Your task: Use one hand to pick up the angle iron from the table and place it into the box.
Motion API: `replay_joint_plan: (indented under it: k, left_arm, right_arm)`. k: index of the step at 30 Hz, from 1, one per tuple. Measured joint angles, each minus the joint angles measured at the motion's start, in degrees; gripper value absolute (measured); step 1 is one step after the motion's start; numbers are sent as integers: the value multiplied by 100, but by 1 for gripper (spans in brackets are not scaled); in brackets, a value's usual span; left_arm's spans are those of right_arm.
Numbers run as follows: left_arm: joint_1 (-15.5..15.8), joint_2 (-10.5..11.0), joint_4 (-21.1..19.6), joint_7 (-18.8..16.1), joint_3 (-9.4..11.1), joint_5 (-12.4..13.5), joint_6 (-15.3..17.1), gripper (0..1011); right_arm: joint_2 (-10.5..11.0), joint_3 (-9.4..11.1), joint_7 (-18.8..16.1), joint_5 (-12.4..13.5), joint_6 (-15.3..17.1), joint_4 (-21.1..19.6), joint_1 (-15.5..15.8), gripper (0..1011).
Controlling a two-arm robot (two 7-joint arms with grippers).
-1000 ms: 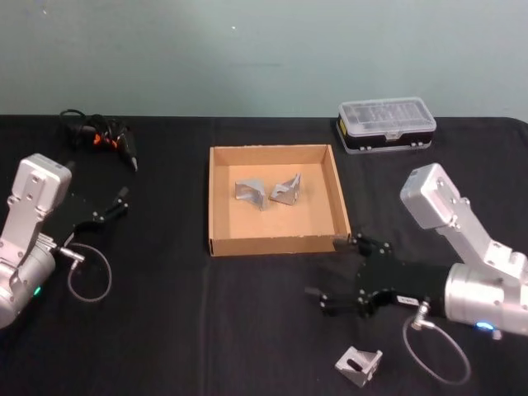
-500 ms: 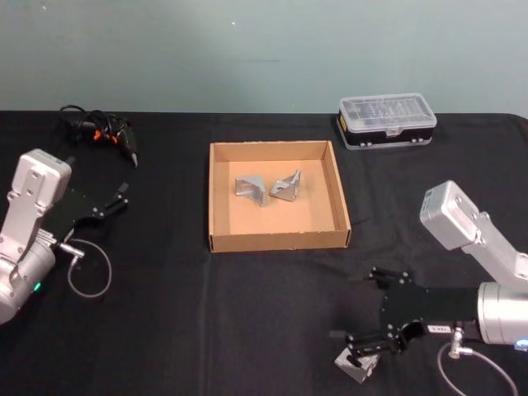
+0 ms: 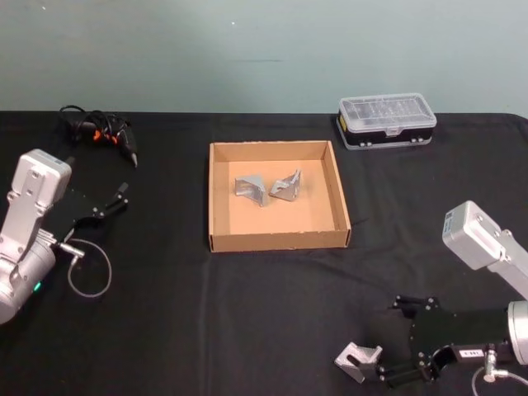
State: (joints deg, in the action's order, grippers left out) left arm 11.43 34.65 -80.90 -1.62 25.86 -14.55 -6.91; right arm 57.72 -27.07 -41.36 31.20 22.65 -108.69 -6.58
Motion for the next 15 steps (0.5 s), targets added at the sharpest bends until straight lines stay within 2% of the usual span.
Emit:
replay_joint_plan:
  k: [8,15]
  left_arm:
    - [0,0,0,0,0,0,0,1000]
    - [0,0,0,0,0,0,0,1000]
  right_arm:
    - [22,-240,-142,-4,52,84,-165,1003]
    - [41,-412,-104,-14,351,35,-308,1002]
